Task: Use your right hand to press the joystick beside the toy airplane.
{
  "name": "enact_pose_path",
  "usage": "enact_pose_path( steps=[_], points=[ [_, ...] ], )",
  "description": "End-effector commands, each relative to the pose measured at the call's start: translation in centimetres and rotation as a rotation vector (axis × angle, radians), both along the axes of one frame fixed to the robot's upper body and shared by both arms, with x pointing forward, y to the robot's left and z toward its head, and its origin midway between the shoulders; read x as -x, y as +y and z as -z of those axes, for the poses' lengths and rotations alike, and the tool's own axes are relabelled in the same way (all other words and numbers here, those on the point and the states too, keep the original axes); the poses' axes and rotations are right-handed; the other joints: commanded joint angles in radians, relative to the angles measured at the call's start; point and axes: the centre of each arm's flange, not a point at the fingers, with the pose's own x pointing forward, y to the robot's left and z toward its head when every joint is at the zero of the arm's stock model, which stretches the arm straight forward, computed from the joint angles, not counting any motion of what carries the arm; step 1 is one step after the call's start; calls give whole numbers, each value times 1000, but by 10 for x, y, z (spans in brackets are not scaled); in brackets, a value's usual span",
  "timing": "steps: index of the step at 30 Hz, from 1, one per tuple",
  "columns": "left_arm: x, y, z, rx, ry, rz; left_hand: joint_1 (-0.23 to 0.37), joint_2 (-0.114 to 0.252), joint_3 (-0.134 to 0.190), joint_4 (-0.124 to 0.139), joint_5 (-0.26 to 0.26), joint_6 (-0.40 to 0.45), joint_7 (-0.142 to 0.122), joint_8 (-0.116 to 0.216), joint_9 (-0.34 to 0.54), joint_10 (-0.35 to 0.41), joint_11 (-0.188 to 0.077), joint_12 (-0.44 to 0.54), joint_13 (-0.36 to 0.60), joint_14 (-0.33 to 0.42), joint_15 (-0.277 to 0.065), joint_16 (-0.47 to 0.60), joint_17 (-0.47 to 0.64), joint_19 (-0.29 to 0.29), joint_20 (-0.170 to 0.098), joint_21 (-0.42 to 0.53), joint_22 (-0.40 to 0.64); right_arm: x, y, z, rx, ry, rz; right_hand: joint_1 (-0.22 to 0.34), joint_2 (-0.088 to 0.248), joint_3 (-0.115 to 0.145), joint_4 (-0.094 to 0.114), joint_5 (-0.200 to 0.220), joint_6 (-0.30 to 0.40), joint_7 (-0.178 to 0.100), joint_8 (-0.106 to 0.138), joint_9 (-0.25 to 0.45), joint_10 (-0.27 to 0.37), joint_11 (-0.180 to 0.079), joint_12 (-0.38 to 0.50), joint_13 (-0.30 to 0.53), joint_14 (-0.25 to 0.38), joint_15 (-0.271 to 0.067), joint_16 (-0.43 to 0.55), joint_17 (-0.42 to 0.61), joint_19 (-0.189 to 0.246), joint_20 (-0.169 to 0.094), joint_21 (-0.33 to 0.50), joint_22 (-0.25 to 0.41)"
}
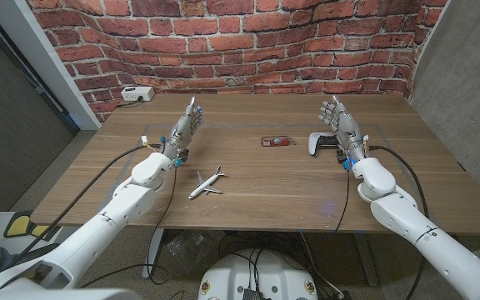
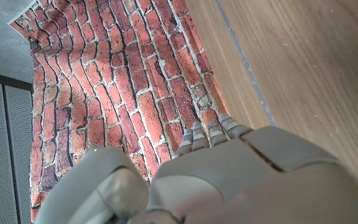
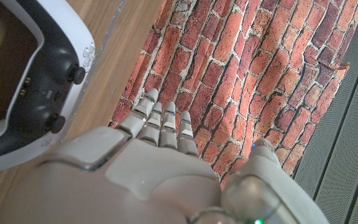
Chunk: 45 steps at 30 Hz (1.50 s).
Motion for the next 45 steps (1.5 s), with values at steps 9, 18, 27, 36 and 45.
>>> enact_pose_path(
  steps=[9, 18, 27, 36, 45],
  points=[
    [8, 3, -2, -19, -3, -13, 14, 6, -4, -6, 5, 19, 2, 8, 4, 17, 0, 7, 3, 15, 1, 8, 4, 9, 3, 6, 3, 16, -5, 2, 11, -44, 82, -1, -5, -4, 0, 9, 23, -5, 8, 3, 11, -3, 2, 3, 18, -1, 3, 2, 16, 0, 1, 2],
    [13, 5, -4, -42, -8, -42, 17, 12, -3, -7, 5, 25, 0, 8, 4, 21, -2, 7, 3, 17, -1, 6, 4, 10, 3, 5, 3, 21, -10, 3, 15, -72, 114, -1, -2, -7, 0, 11, 71, -29, 21, 6, 40, -25, 7, 3, 57, -16, 7, 2, 50, -6, 7, 1],
    [13, 1, 2, -28, 5, -45, 21, 17, -2, -7, 5, 27, 1, 5, 4, 22, -1, 5, 3, 16, 0, 3, 4, 9, 5, 4, 3, 33, -18, 2, 62, -93, 208, 4, 4, -6, -2, 14, 88, -43, 23, 7, 69, -35, 14, 3, 83, -22, 9, 2, 76, -13, 11, 1],
    [13, -2, 2, -26, -5, -40, 24, 21, -1, -8, 5, 28, 0, 4, 4, 21, -1, 3, 3, 14, -1, 0, 4, 6, 4, 2, 3, 44, -23, 2, 135, -91, 312, 6, 7, -6, -3, 15, 110, -51, 28, 8, 86, -41, 17, 3, 95, -27, 8, 1, 85, -15, 10, 1],
    [16, -3, 3, -33, 3, -45, 27, 24, -1, -9, 4, 29, -3, 2, 4, 21, -2, 1, 3, 15, -1, -1, 4, 4, 5, 1, 3, 46, -28, 5, 174, -93, 360, 15, 26, 3, -3, 17, 121, -54, 29, 8, 89, -43, 15, 3, 101, -30, 5, 2, 86, -15, 7, 1]
  ],
)
